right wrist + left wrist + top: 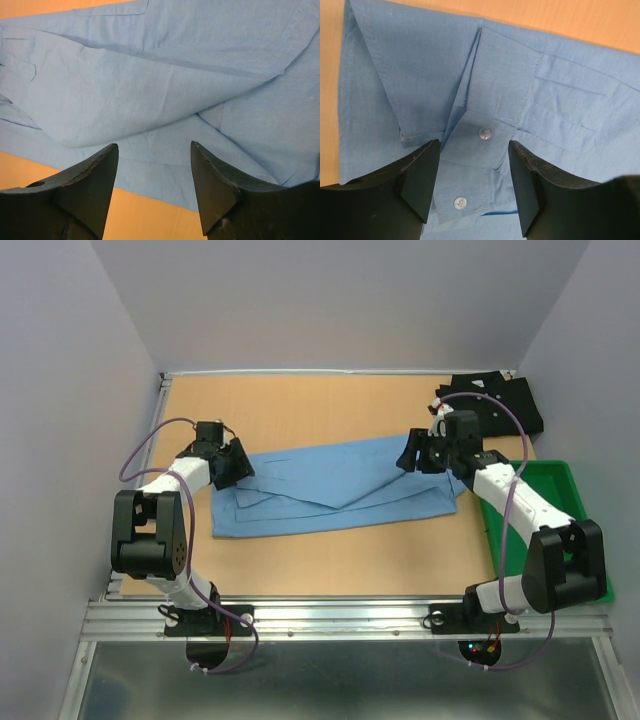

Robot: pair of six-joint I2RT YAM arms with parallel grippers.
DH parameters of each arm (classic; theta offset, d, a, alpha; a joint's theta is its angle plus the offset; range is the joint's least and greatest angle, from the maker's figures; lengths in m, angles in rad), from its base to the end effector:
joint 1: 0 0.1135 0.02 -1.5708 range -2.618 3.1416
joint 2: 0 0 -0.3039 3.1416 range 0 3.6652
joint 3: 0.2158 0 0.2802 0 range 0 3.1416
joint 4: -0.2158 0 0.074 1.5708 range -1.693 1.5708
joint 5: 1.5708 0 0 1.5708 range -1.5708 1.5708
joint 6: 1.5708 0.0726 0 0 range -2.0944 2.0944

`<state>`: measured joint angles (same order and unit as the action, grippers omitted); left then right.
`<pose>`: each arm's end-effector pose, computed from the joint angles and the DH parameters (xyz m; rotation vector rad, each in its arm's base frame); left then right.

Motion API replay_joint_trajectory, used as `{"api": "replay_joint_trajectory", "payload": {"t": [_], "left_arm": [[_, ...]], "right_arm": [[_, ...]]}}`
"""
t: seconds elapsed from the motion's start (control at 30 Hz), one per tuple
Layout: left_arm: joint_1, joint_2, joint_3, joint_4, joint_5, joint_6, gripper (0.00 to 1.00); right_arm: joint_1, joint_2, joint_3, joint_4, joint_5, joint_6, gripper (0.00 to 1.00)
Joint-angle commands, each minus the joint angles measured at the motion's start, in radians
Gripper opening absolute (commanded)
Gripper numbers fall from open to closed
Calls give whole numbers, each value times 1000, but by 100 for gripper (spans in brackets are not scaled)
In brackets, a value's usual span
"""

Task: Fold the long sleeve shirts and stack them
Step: Fold the shirt

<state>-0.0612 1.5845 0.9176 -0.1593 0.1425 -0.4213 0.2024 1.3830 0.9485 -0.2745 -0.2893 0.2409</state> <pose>0.3739 -0.0332 0.1880 -0.3674 2.3954 -0.3939 0.3345 0.0898 0.2578 -0.1098 2.3045 0.5598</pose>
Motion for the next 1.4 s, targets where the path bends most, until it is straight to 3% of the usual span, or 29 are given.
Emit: {"api": "replay_joint_trajectory", "payload": {"t": [0.0, 0.27, 0.33, 0.47, 0.63, 0.8, 0.87, 1.37], "left_arm": [[4, -14, -23, -6, -49, -22, 68], [6, -1, -39, 26, -55, -34, 68], [6, 3, -39, 40, -32, -43, 58], [6, 8, -34, 32, -3, -51, 46], [6, -3, -39, 20, -1, -54, 40], [6, -14, -42, 7, 2, -57, 17], [6, -24, -37, 3, 9, -59, 0], [6, -172, -91, -63, -66, -96, 0]], "right_arm": [[-6, -36, -30, 44, -13, 12, 65], [-4, -29, -36, 44, -14, 12, 65], [-5, -29, -37, 46, -14, 11, 65], [-4, -30, -37, 44, -8, 8, 65], [-4, -32, -36, 43, -8, 3, 65], [-4, -29, -36, 44, -8, 6, 65], [-4, -29, -34, 44, -8, 6, 65], [-4, -35, -34, 49, -16, 12, 65]]}}
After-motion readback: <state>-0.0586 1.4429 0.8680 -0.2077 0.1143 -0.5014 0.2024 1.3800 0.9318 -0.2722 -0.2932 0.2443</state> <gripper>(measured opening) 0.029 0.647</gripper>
